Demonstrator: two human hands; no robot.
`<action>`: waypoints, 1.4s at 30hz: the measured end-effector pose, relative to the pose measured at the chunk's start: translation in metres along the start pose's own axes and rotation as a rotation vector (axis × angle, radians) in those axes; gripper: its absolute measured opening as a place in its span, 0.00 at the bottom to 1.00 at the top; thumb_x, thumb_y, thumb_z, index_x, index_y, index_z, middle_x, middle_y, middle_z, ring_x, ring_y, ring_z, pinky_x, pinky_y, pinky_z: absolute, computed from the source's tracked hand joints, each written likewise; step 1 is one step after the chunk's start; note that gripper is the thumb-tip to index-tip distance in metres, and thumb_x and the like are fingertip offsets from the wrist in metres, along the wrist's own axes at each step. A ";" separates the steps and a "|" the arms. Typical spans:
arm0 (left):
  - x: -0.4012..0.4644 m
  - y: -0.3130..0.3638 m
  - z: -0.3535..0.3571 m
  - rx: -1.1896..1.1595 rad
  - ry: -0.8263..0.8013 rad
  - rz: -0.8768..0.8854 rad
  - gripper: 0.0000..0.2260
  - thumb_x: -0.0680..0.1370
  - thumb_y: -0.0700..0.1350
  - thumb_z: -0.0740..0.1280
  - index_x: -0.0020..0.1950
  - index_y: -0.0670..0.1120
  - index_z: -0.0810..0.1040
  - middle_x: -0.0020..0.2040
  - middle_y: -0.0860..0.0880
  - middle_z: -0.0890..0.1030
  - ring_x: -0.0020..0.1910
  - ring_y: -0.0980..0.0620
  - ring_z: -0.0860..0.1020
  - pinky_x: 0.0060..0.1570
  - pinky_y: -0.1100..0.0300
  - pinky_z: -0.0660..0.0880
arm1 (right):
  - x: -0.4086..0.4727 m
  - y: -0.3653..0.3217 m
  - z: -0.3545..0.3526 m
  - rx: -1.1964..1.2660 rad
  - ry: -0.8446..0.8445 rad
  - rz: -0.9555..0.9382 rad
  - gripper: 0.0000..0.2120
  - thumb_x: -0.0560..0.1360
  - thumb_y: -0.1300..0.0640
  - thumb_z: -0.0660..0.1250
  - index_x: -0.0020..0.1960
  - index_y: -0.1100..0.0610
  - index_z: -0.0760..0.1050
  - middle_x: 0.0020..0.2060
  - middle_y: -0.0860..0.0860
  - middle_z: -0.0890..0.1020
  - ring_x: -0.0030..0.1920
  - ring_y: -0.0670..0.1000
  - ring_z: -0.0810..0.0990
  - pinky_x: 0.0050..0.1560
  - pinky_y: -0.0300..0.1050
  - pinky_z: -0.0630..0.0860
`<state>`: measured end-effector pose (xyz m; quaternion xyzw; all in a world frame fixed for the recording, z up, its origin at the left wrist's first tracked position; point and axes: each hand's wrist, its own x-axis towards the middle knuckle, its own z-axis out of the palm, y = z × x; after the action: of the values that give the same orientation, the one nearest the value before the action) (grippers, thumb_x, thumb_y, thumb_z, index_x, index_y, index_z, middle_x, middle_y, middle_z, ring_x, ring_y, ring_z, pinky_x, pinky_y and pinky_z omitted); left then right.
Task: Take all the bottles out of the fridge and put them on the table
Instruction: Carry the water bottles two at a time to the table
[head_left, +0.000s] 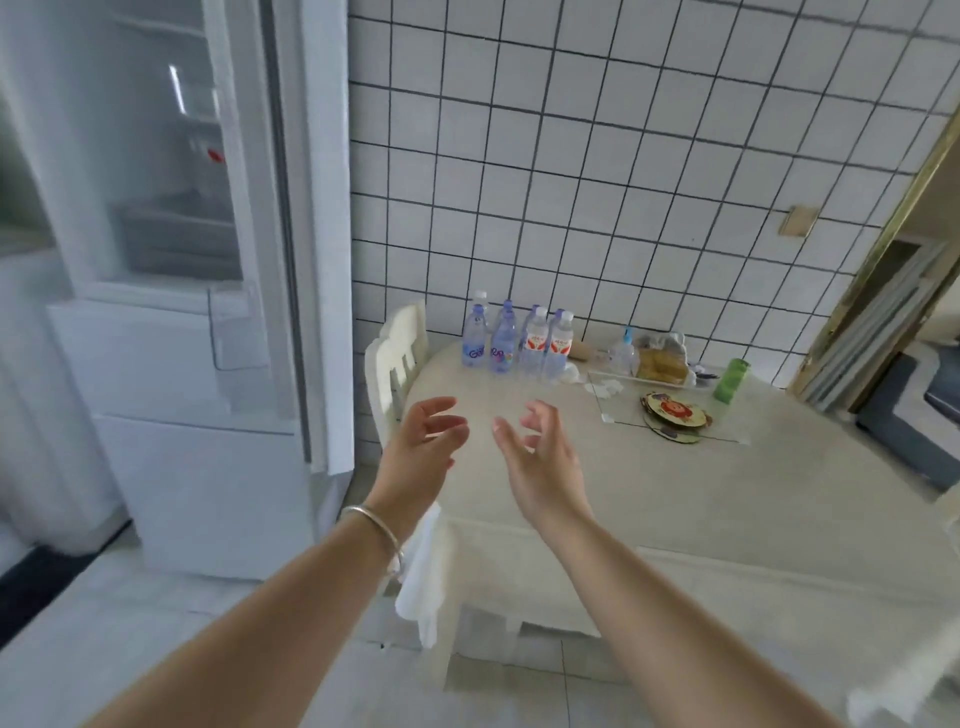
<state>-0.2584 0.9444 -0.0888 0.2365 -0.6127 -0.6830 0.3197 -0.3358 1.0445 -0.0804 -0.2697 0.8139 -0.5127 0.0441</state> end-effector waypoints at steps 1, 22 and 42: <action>-0.007 0.004 -0.011 0.001 0.029 0.004 0.12 0.77 0.38 0.65 0.57 0.50 0.74 0.47 0.52 0.79 0.45 0.55 0.77 0.47 0.61 0.74 | -0.007 -0.007 0.007 0.004 -0.017 -0.015 0.25 0.75 0.44 0.63 0.69 0.51 0.63 0.64 0.49 0.73 0.62 0.50 0.73 0.62 0.47 0.69; 0.057 0.096 -0.377 0.110 0.197 0.153 0.15 0.78 0.48 0.64 0.64 0.51 0.69 0.52 0.57 0.76 0.53 0.57 0.76 0.56 0.57 0.73 | -0.031 -0.222 0.318 0.206 -0.151 -0.126 0.26 0.75 0.43 0.62 0.70 0.48 0.60 0.64 0.45 0.72 0.62 0.48 0.73 0.62 0.50 0.71; 0.391 0.112 -0.530 0.090 0.273 0.201 0.14 0.78 0.44 0.64 0.63 0.49 0.70 0.51 0.53 0.77 0.54 0.51 0.76 0.56 0.53 0.74 | 0.257 -0.313 0.575 0.322 -0.077 -0.200 0.24 0.77 0.46 0.61 0.70 0.51 0.62 0.64 0.47 0.72 0.60 0.48 0.74 0.55 0.44 0.69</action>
<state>-0.1310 0.2920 -0.0243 0.2790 -0.6141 -0.5810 0.4556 -0.2305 0.3511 -0.0300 -0.3580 0.6881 -0.6276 0.0665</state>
